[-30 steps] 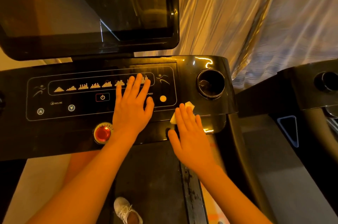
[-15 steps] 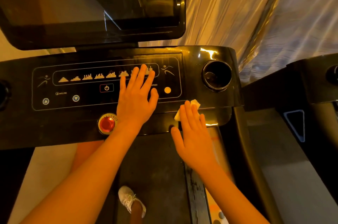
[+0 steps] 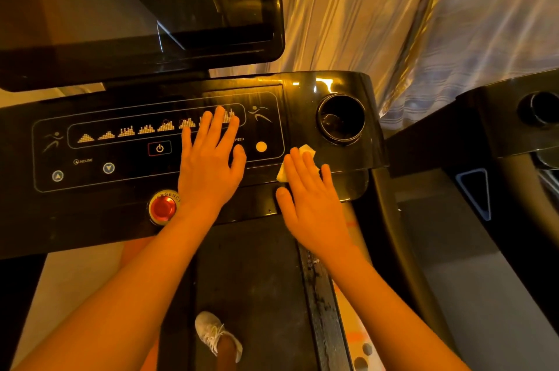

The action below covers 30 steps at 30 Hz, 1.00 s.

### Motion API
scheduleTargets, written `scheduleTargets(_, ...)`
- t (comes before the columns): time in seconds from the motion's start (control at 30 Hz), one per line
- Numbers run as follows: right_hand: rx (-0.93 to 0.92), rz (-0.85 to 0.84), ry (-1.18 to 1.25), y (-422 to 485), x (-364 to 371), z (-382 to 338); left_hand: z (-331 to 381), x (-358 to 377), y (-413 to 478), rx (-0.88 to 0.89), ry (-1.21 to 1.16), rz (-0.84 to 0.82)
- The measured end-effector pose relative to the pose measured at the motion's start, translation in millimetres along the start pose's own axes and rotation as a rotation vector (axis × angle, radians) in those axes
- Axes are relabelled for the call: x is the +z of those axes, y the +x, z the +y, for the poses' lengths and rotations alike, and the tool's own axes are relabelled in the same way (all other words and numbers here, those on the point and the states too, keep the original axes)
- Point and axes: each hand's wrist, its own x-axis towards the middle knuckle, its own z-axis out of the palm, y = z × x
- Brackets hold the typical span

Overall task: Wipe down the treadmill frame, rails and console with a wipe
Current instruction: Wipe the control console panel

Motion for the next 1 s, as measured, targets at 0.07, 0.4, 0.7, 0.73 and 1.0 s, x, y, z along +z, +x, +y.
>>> scheduleTargets(0.07, 0.048, 0.012, 0.055, 2, 1, -5, 0, 0, 0, -0.002, 0.001, 0.002)
scheduleTargets(0.4, -0.011, -0.032, 0.004, -11, 3, -2, 1, -1, -1, 0.001, 0.010, 0.004)
scheduleTargets(0.7, -0.036, 0.046, -0.050, 113, -38, -5, 2, -1, -1, -0.005, 0.010, 0.011)
scheduleTargets(0.73, -0.038, 0.045, -0.051, 128, -44, -6, 2, -1, -1, -0.004, 0.010, 0.013)
scheduleTargets(1.0, -0.023, 0.072, -0.053, 86, -28, -5, -1, 1, -1, -0.001, -0.004, 0.019)
